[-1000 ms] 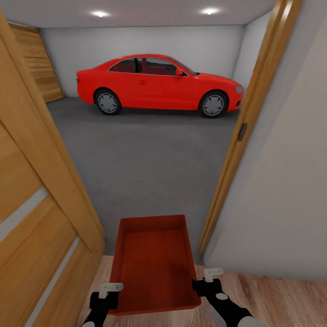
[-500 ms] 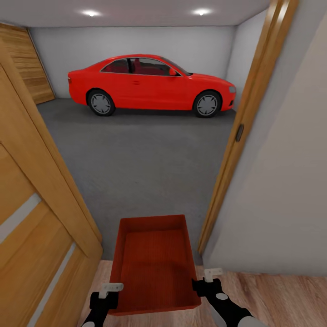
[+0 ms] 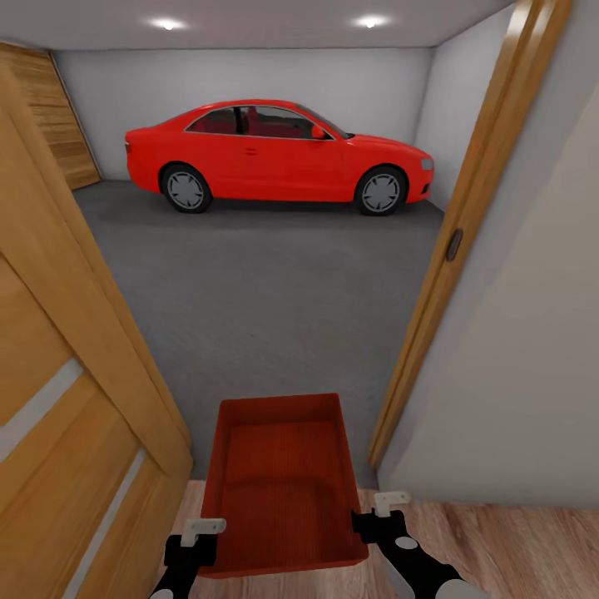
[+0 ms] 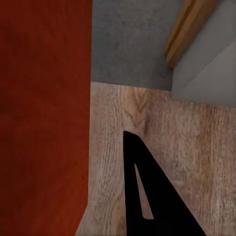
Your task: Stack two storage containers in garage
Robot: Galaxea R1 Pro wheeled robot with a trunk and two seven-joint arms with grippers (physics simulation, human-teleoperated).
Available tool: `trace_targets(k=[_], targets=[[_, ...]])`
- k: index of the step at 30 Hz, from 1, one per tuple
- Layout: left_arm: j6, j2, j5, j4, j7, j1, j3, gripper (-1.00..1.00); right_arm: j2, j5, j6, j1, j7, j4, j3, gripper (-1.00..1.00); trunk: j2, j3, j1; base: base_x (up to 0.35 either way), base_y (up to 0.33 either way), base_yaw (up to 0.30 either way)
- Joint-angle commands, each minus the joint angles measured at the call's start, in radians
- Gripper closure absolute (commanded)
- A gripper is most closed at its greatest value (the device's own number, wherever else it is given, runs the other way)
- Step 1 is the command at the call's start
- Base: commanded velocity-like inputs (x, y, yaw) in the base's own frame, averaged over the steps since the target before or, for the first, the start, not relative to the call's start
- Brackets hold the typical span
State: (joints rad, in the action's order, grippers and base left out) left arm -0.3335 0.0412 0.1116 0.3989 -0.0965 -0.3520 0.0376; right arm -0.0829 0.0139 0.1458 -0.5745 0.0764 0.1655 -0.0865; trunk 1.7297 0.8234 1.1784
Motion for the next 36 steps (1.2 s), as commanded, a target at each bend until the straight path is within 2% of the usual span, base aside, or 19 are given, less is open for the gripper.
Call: trace_targets(k=[1,21,31,36], targets=[[-0.002,0.0,0.02,0.002,-0.011,-0.001,0.01,1.0,0.005,0.001,0.003,-0.001,0.013,-0.001,0.005,1.0,0.0,0.001,0.0,0.016,0.033,0.0],[-0.002,0.0,0.02,0.002,-0.011,-0.001,0.01,1.0,0.005,0.001,0.003,-0.001,0.013,-0.001,0.005,1.0,0.0,0.001,0.0,0.002,0.004,-0.078],[-0.002,0.0,0.02,0.002,-0.011,-0.001,0.01,1.0,0.005,0.002,0.003,-0.001,0.013,-0.001,0.005,1.0,0.0,-0.003,0.0,0.0,0.0,-0.195],[-0.002,0.0,0.02,0.002,-0.011,-0.001,0.01,1.0,0.005,0.002,0.003,-0.001,0.013,-0.001,0.005,1.0,0.0,-0.004,0.0,0.0,0.0,-0.058]])
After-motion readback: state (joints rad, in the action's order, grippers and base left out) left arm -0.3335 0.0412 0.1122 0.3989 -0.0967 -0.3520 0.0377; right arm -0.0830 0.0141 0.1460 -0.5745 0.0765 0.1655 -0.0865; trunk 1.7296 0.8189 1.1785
